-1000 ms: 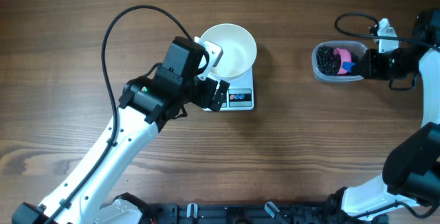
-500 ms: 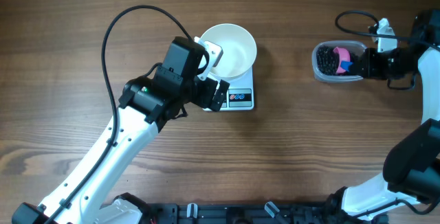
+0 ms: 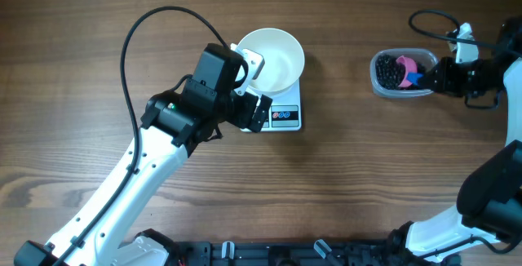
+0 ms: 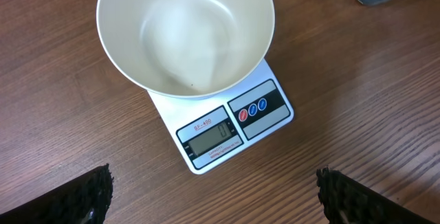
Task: Scoop item into bowl and weigh 150g on scale
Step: 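Push the pink scoop through the black beans with the right gripper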
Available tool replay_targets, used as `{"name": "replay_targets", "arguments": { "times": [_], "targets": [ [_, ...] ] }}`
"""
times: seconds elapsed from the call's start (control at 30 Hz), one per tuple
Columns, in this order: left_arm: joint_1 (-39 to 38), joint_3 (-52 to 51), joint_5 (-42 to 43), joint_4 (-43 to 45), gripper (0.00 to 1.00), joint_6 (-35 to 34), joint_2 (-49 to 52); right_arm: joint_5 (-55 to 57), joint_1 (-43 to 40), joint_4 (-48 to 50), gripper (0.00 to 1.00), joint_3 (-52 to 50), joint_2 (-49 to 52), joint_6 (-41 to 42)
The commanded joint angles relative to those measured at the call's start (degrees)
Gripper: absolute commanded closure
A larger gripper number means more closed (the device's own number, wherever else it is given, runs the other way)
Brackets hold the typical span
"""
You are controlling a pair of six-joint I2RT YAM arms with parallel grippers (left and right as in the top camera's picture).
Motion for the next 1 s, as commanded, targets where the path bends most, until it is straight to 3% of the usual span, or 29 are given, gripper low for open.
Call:
{"name": "replay_targets", "arguments": {
  "times": [0.0, 0.77, 0.97],
  "targets": [
    [-0.26, -0.48, 0.85, 0.0, 0.0, 1.29, 0.39, -4.44, 0.09, -1.03, 0.96, -0.2, 1.49, -0.07],
    [-0.26, -0.48, 0.85, 0.0, 0.0, 1.29, 0.39, -6.6, -2.86, -1.07, 0.96, -0.2, 1.53, 3.02],
    [-0.26, -0.48, 0.85, 0.0, 0.0, 1.29, 0.39, -11.56, -3.61, -1.11, 0.96, -0.22, 1.55, 3.1]
  ]
}}
